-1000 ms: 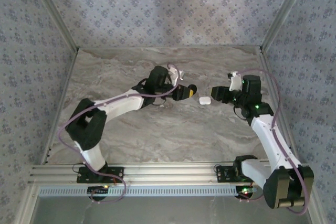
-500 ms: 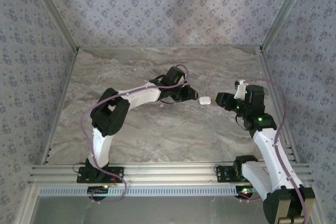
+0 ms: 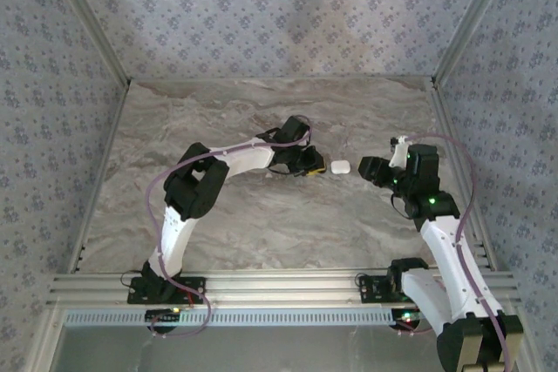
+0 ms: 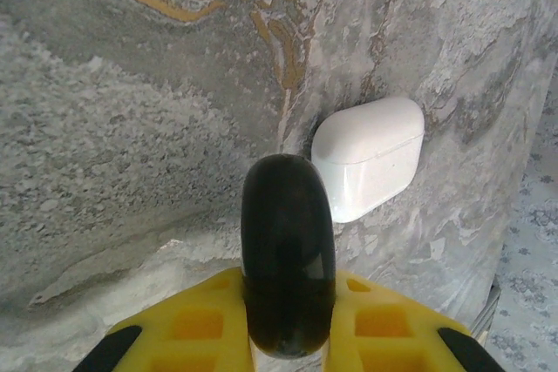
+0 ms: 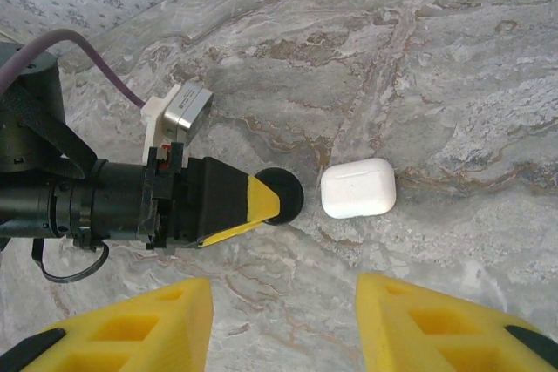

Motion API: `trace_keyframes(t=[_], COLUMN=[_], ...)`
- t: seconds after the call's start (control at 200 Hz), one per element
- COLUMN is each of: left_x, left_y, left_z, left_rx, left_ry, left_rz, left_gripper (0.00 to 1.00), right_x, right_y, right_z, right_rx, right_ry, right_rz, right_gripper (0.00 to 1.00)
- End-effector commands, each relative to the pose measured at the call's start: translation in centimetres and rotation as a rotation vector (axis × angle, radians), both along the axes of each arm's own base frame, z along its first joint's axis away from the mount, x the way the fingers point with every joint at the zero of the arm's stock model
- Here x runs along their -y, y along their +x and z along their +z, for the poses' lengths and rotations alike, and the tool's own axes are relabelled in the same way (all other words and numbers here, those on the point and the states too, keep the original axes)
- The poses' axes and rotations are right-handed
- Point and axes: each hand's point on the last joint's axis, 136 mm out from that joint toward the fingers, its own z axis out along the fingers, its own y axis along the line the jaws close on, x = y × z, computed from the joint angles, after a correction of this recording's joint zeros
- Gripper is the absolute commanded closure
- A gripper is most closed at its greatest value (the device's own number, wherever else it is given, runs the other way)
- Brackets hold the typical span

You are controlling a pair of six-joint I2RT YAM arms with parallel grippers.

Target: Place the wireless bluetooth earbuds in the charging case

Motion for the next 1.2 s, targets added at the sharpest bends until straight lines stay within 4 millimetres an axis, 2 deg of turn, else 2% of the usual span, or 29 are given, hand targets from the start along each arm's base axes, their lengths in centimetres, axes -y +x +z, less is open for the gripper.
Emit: trace_keyframes(t=[0.0, 0.425, 0.565, 0.69, 0.999, 1.194], left_x=[0.8, 0.9, 0.5, 0.0, -0.9, -2.8], left_y=[0.4, 0.6, 0.6, 0.7, 0.6, 0.8], left_z=[0.4, -0.9, -1.2, -1.4, -0.5, 0.9], left_rx=[-0.018, -0.068, -0.079, -0.087, -0.06, -0.003], left_ry=[-0.022, -0.01, 0.008, 0.033, 0.069, 0.125], left_rz=[0.007, 0.028, 0.039, 0.05, 0.037, 0.033], left_gripper=[0.85, 0.81, 0.77, 0.68, 0.57, 0.5], right_x=[0.3, 0.4, 0.4, 0.4, 0.4, 0.6], right_y=[-0.5, -0.7, -0.8, -0.8, -0.7, -0.6], right_z=[-0.7, -0.3, -0.4, -0.1, 0.1, 0.2], right_rx=[-0.029, -0.027, -0.032, -0.028, -0.026, -0.021], right_ry=[0.015, 0.014, 0.015, 0.016, 0.023, 0.012], right_rz=[-0.022, -0.028, -0.031, -0.034, -0.041, -0.046], right_gripper=[0.52, 0.52, 0.52, 0.52, 0.52, 0.51])
